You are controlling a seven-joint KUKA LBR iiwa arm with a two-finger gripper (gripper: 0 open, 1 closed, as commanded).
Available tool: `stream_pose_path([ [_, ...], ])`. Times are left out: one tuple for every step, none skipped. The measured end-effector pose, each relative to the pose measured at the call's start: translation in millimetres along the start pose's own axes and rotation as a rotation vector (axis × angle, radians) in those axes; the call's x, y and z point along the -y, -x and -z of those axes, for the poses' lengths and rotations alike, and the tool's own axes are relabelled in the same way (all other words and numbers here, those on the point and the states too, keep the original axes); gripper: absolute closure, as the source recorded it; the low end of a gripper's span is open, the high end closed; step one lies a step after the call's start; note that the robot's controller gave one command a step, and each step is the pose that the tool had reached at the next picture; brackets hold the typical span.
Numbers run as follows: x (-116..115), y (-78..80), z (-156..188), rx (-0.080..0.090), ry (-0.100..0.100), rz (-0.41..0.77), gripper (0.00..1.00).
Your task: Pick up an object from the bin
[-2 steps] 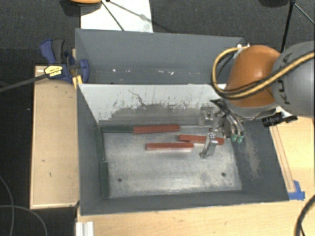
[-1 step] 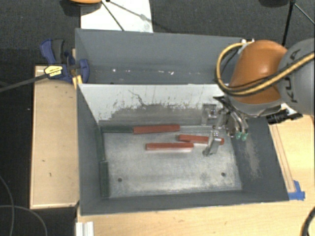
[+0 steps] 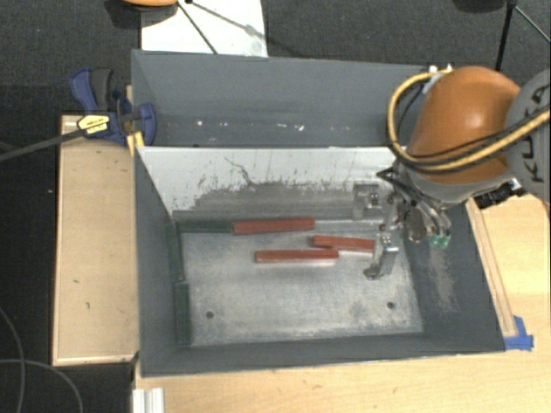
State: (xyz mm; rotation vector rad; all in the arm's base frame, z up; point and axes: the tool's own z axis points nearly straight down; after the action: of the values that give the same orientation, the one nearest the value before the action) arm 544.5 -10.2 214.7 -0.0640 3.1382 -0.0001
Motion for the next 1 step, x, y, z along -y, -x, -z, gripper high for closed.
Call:
stream_pose_path([
  [-7.0, 18.5, -46.3, 0.009, 0.000, 0.019, 0.00],
])
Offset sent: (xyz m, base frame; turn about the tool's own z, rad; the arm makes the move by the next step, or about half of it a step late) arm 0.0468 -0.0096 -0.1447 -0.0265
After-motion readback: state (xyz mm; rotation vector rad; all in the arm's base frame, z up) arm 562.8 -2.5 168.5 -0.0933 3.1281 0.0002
